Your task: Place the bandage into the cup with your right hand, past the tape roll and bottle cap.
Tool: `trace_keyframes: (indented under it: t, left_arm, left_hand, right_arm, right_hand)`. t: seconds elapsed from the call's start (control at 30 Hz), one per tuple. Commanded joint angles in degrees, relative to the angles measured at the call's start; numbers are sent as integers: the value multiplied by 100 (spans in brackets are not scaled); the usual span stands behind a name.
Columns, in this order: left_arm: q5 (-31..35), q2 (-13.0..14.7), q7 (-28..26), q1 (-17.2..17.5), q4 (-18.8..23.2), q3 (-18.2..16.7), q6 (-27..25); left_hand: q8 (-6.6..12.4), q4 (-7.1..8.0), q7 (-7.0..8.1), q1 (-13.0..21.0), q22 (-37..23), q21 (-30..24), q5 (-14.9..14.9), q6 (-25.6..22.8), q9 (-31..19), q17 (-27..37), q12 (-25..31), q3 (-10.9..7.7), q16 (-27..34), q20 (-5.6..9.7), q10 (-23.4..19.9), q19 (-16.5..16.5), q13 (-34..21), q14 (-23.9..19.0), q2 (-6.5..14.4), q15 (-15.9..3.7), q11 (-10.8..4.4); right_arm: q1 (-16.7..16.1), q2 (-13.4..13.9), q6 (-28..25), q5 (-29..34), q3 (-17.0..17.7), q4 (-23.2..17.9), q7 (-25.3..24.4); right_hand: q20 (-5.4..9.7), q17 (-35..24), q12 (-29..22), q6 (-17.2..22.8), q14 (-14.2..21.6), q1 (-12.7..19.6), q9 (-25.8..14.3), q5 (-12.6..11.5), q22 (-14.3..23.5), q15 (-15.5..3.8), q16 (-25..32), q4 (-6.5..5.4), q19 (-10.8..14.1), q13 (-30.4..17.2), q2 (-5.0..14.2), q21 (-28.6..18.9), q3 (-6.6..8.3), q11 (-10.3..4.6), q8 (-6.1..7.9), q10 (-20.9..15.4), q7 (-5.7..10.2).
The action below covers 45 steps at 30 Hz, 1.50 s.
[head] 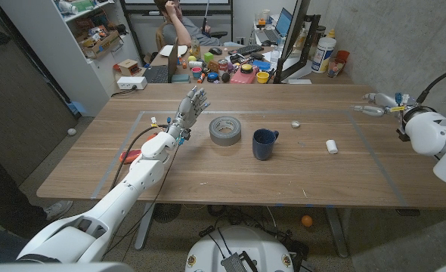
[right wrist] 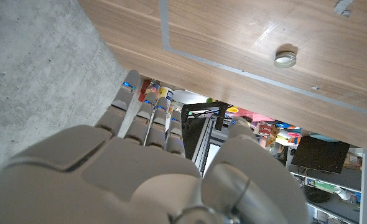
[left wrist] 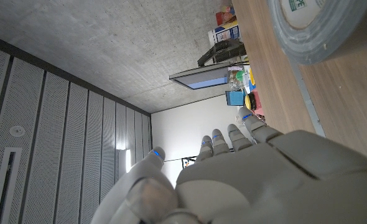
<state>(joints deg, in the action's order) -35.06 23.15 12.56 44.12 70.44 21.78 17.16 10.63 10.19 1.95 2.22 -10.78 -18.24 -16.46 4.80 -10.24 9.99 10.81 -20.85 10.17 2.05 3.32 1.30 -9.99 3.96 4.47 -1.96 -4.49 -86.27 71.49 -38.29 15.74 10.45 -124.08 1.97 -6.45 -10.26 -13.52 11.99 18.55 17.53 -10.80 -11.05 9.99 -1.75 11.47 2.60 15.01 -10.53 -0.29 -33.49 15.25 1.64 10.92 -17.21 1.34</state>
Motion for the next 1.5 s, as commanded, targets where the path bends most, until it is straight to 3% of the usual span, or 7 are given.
trace_keyframes:
  t: [0.03,0.5,0.77,1.2,1.5]
  left_arm:
    - [-34,0,66,-51,-61,-8,-59]
    - [-28,2,103,-83,-99,-21,-73]
    - [-33,-4,108,-91,-139,-35,-80]
    - [-23,-58,174,-186,-285,-27,-97]
    - [-16,-82,223,-232,-378,-38,-99]
  left_hand:
    - [25,2,-27,-28,-20,-4,-9,-20,-15,17,25,-48,19,206,-39,38,-26,-12,459,-108,-23]
    - [25,4,-29,-33,-20,-1,-9,-26,-15,17,22,-46,19,207,-32,47,-26,-12,459,-106,-25]
    - [23,3,-27,-33,-20,3,-10,-23,-15,17,22,-45,19,200,-32,45,-25,-13,459,-102,-20]
    - [22,4,-24,-35,-21,10,-10,-23,-15,17,22,-44,20,189,-31,38,-25,-16,459,-95,-21]
    - [23,3,-24,-36,-21,13,-10,-27,-15,17,22,-44,19,192,-31,41,-25,-15,459,-101,-21]
  right_arm:
    - [414,351,-288,-215,-683,-52,-1]
    - [1395,655,-726,-378,-1966,16,60]
    - [1928,632,-983,-245,-2628,46,221]
    - [2330,499,-1092,-64,-3177,117,427]
    - [2644,327,-1115,301,-3589,174,709]
  right_hand:
    - [-27,-12,-10,21,64,-5,-15,-32,18,-10,48,-9,78,-32,1,-22,-28,-16,41,-60,-1]
    - [-9,-1,1,-63,157,64,-18,-42,17,-65,29,42,244,-34,13,-28,-13,-18,12,-80,-44]
    - [28,4,18,-2,157,113,-20,-47,16,-74,1,80,268,-36,6,-5,-7,-47,42,-60,-138]
    - [92,6,40,-9,178,174,-23,-57,16,-96,-19,123,336,-37,9,8,6,-43,40,-26,-125]
    - [138,14,47,-34,189,341,-24,-78,13,-131,-41,232,405,-39,5,24,46,-94,34,-31,-126]
